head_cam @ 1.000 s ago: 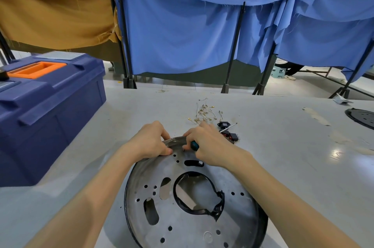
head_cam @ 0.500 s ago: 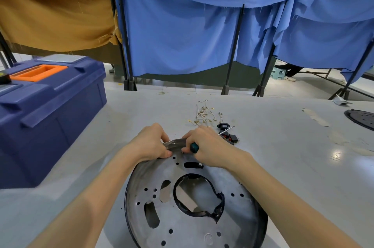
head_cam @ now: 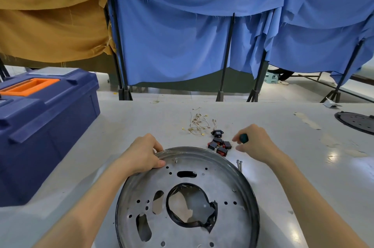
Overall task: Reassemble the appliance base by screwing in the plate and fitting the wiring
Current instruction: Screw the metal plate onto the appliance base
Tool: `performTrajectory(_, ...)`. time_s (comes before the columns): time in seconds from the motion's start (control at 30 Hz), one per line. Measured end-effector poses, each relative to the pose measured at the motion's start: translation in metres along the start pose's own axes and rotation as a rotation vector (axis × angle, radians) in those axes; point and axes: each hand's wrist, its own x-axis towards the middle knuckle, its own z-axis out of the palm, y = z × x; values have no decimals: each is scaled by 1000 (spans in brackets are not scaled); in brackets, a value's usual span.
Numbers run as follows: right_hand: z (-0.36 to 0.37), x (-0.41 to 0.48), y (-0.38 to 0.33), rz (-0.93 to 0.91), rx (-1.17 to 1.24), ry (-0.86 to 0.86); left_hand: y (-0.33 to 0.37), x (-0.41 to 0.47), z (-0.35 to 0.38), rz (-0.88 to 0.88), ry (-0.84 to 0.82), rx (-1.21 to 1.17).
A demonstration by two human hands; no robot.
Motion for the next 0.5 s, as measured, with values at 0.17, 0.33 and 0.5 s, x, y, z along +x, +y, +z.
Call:
performTrajectory(0.17,7,0,22,66,-88,-98,3,7,-4,12,1,44)
performTrajectory(0.33,16,0,20,3,-56,-175,6,20,-7,39,3,119)
performTrajectory(0.5,27,5,10,3,-113,-184,14,29,-2,145,6,196)
